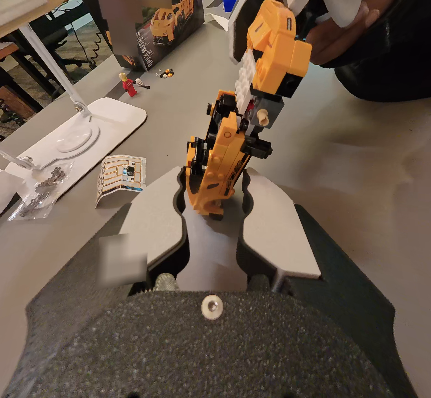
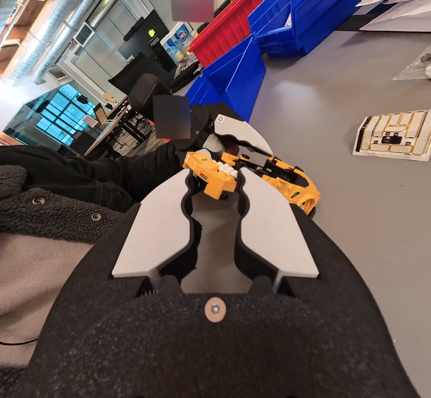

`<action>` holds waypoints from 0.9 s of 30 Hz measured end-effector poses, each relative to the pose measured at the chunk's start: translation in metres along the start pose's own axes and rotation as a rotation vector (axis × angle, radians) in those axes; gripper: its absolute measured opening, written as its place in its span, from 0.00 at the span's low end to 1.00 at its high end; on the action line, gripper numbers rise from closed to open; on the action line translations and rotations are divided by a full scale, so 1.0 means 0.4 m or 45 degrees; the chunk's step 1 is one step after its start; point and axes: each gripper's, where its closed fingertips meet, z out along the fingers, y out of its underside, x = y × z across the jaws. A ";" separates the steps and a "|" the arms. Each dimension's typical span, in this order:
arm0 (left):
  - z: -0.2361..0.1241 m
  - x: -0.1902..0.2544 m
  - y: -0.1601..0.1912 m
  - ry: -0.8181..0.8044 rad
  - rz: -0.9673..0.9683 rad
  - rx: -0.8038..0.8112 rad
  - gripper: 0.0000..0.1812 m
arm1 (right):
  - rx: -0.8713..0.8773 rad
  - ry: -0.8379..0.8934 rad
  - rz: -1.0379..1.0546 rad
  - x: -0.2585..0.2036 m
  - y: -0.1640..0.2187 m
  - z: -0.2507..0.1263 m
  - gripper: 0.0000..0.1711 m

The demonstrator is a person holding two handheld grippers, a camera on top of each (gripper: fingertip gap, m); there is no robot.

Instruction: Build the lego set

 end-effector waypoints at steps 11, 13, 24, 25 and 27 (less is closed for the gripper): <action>0.005 0.008 -0.008 -0.098 -0.049 -0.014 0.16 | 0.119 0.133 -0.149 0.022 -0.035 -0.030 0.23; 0.006 0.008 -0.007 -0.109 -0.088 -0.020 0.16 | 0.133 0.238 -0.220 0.038 -0.040 -0.047 0.26; 0.003 0.010 -0.001 -0.252 -0.328 -0.048 0.16 | -0.098 0.708 -0.578 0.107 0.114 0.052 0.51; 0.003 0.010 -0.001 -0.259 -0.348 -0.049 0.16 | -0.069 0.718 -0.579 0.109 0.103 0.061 0.52; 0.003 0.008 -0.002 -0.283 -0.374 -0.054 0.16 | -0.052 0.727 -0.579 0.111 0.083 0.077 0.52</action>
